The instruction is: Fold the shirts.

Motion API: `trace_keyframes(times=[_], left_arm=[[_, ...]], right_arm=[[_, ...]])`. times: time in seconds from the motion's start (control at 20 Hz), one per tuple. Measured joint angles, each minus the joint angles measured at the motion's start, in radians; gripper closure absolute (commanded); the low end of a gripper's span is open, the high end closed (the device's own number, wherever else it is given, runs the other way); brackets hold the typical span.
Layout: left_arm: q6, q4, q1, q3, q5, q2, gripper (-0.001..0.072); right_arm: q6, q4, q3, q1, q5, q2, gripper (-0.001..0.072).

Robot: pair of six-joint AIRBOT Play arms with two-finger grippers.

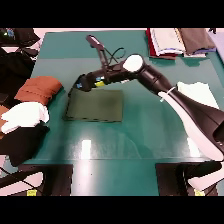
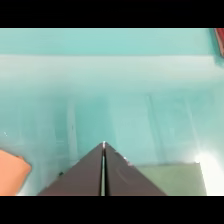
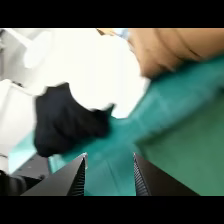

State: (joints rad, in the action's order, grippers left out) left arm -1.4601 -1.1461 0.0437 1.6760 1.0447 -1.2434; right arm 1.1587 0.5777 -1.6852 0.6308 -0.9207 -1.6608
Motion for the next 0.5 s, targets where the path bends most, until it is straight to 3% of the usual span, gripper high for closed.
trace_keyframes(times=[0.15,0.2,0.25,0.5], left_arm=[[0.017,0.000,-0.049,-0.012,0.008,0.009,0.0682],[0.023,-0.002,-0.068,-0.015,0.008,0.010,0.0683],[0.030,-0.002,-0.090,-0.017,0.008,0.010,0.0683],[0.049,-0.002,-0.178,-0.024,0.003,-0.014,0.0683]], right_arm=[[0.015,0.019,0.177,-0.108,-0.036,0.079,0.0362],[0.035,0.037,0.252,-0.155,-0.037,0.108,0.0280],[0.047,0.056,0.323,-0.198,-0.041,0.130,0.0144],[0.084,0.034,0.612,-0.357,0.000,0.163,0.0136]])
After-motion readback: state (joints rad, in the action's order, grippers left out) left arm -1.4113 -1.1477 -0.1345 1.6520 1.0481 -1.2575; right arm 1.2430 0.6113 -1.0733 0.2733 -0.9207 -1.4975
